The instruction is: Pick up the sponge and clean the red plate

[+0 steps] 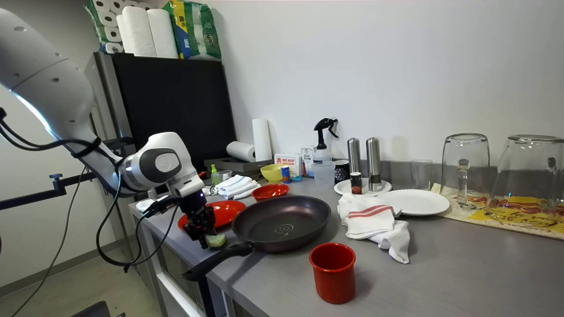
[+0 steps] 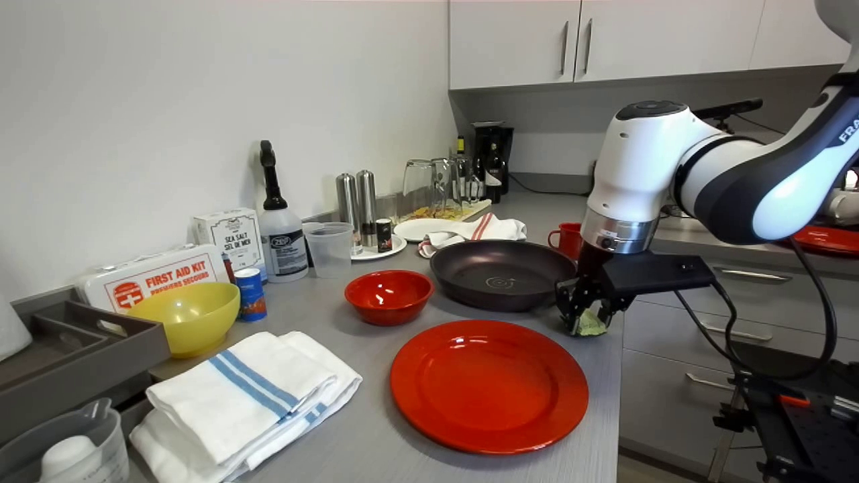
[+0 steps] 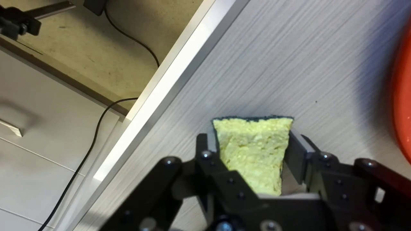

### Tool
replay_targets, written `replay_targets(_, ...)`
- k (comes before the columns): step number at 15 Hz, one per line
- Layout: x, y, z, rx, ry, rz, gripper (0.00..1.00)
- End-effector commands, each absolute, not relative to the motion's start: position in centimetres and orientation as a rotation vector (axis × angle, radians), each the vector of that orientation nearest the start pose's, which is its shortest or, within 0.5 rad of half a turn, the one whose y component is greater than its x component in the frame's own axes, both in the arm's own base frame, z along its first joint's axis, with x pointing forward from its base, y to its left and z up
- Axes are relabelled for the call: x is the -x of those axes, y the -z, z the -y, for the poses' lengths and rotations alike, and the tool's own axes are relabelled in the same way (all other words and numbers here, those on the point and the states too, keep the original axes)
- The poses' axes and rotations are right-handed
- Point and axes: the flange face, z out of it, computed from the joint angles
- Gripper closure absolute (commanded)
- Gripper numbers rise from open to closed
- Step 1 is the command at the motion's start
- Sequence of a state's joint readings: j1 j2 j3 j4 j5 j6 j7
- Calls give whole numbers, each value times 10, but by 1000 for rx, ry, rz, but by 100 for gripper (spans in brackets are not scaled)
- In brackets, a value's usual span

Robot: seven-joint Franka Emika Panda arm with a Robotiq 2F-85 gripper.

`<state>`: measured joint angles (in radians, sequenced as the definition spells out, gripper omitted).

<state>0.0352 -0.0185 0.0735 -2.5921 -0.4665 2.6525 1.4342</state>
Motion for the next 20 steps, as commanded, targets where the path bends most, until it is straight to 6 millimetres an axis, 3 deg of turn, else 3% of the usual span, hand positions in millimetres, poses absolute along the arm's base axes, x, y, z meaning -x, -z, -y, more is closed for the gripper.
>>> replay_targets(1,-443,-259,-67,2888,364,-1432,73)
replay_targets(5,-446,-255,-68,2895,354,-1419,73)
replay_targets(6,-446,-255,-68,2896,351,-1415,23)
replay_targets(7,-446,-256,-69,2898,353,-1412,22)
replay_targets(10,-445,-256,-72,2902,343,-1401,3)
replay_targets(12,-444,-264,-77,2909,339,-1379,0)
replay_targets(17,-443,-310,-98,2933,439,-1252,0)
replay_targets(20,-434,-341,-111,3029,484,-995,0)
